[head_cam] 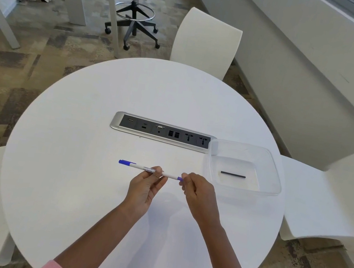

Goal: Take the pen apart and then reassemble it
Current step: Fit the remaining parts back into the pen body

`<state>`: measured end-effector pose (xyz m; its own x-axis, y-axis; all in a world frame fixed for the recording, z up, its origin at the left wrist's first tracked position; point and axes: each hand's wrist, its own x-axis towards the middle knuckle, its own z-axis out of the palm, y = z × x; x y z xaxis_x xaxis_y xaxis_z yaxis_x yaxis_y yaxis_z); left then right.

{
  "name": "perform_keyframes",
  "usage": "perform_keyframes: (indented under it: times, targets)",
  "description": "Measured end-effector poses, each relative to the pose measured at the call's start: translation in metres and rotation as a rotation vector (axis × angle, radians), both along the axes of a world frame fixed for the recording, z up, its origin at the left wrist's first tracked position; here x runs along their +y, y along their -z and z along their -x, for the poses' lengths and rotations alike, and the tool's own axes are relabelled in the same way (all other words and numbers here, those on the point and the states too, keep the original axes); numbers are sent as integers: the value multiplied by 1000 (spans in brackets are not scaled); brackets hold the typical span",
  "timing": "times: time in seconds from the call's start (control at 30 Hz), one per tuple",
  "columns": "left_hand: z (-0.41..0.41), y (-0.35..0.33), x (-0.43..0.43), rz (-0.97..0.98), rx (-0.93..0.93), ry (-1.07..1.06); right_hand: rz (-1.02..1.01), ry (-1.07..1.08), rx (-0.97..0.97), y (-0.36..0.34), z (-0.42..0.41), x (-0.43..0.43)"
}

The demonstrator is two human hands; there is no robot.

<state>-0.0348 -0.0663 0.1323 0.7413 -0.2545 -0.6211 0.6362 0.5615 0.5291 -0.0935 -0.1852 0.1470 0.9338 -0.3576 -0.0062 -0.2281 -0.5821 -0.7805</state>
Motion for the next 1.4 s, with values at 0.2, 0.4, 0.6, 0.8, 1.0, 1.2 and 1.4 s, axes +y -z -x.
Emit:
perform_keyframes:
  times: [0.2,0.4,0.6,0.8,1.0,1.2,1.4]
  targets:
    - [-1,-1,2,-7,-2,-5,155,-47,-52,5,3,2]
    - [1,0,-1,8,-17,7,143,-51,-11,2,1,0]
    - [0,-1,0,9,-22,-1,-226,17,134,-4,0,2]
    - [-1,-1,2,-8,-21,-4,101,-32,4,0,5,4]
    - [-1,1,1,3,-38,15,100,-46,28,0,-1,0]
    - [-2,-1,3,-20,-49,20,-329,69,158,-1,-6,2]
    - [-3,-2,5,-8,-33,-8,-123,2,91,-3,0,5]
